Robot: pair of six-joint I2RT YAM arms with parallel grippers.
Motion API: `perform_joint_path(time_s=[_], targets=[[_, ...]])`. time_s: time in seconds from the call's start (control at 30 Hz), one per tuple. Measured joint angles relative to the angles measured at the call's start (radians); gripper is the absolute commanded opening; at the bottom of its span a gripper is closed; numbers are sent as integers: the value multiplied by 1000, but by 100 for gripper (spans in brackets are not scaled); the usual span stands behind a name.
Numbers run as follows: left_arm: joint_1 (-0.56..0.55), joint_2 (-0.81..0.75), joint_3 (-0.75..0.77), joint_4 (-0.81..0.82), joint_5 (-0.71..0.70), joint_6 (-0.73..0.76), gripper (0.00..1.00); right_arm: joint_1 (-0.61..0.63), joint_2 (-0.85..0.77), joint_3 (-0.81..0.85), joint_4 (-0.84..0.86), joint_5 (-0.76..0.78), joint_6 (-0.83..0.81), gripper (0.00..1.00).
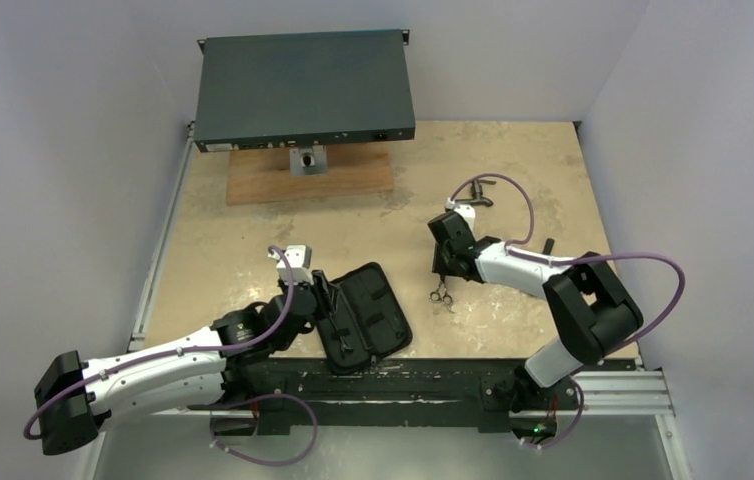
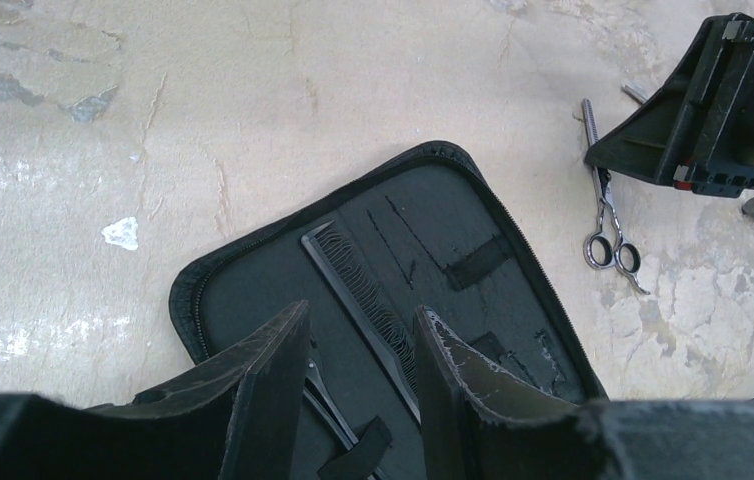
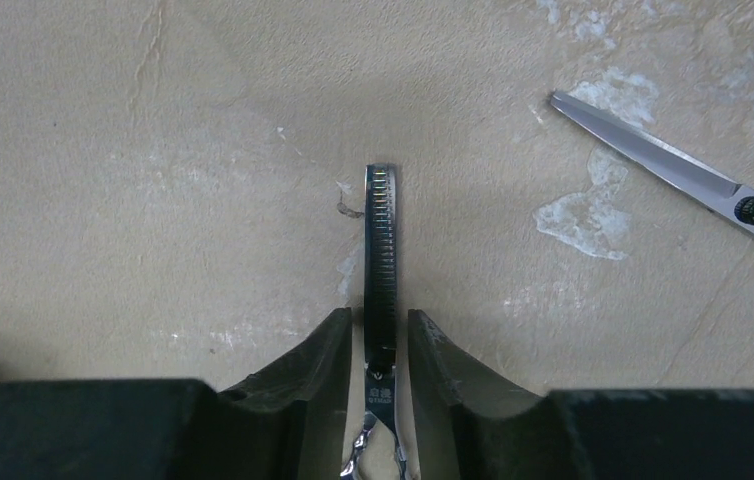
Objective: Sort the hair-cutting tools
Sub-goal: Pick up the scissors from the center of the board.
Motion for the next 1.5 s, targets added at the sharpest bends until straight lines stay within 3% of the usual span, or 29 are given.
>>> perform_joint_path(time_s=[0.13, 0.5, 0.83, 0.97, 1.27, 1.5], targets=[[0, 0, 0, 0, 0, 0, 42, 0, -20, -1, -18, -2, 2, 33], [0, 23, 0, 1, 1, 0, 42, 0, -60, -24, -33, -54, 13, 31], [0, -7, 0, -16, 0, 0, 42, 0, -53, -31, -31, -80, 16, 0], [0, -18, 2, -30, -3, 0, 42, 0, -68, -34, -34, -79, 16, 0], [0, 2, 22, -35, -13, 2, 42, 27, -322, -39, -129, -47, -20, 0], [0, 28, 39, -35, -17, 11, 42, 212, -447, 41, -253, 3, -39, 0]])
